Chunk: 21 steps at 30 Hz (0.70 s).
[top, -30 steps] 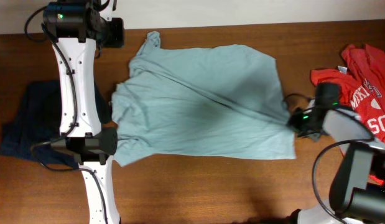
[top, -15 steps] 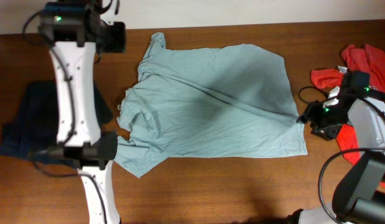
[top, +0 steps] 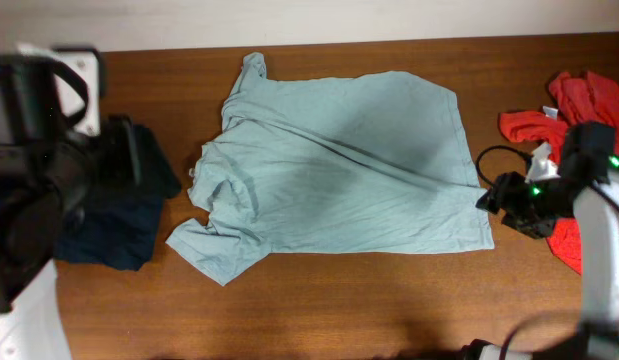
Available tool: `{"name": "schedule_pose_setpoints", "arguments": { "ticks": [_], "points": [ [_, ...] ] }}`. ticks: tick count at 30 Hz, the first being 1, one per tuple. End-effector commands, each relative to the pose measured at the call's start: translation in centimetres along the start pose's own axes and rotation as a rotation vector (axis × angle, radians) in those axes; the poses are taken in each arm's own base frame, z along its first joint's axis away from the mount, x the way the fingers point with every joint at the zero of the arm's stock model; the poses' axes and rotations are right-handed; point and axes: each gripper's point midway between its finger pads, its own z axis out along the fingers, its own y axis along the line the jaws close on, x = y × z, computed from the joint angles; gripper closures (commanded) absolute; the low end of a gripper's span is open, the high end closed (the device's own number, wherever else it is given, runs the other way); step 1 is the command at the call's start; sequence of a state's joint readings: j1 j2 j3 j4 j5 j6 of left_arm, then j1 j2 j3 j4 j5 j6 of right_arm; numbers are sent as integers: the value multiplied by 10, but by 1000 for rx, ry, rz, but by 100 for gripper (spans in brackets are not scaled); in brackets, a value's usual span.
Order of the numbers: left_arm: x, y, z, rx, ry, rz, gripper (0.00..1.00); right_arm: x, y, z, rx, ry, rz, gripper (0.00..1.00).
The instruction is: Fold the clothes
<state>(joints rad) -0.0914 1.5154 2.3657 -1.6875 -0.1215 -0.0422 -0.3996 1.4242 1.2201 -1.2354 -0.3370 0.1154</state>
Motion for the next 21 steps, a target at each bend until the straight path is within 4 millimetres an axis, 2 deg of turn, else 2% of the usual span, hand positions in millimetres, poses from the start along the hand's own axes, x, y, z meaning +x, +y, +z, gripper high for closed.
{"name": "schedule_pose_setpoints", "arguments": {
  "ticks": [1,4,8,10,12,16,18,21],
  "points": [
    [45,-14,62,34,261,-18,49,11,17,-42,-32,-142,-81,39],
    [75,-29,97,96,388,-19,49,23,14,-54,-13,-195,-49,36],
    [120,-48,145,166,527,-53,48,39,-3,-48,53,-199,55,28],
    [152,-50,168,148,608,-94,45,51,-10,-33,58,-153,115,18],
    [178,-51,183,125,672,-143,41,62,-17,-15,65,-101,159,13],
    [222,-64,206,177,749,-183,38,69,-28,17,74,-32,187,11],
    [243,-75,215,230,781,-206,38,68,-33,31,79,-11,211,12],
    [273,-76,225,216,822,-240,38,61,-36,45,78,9,233,12]
  ]
}}
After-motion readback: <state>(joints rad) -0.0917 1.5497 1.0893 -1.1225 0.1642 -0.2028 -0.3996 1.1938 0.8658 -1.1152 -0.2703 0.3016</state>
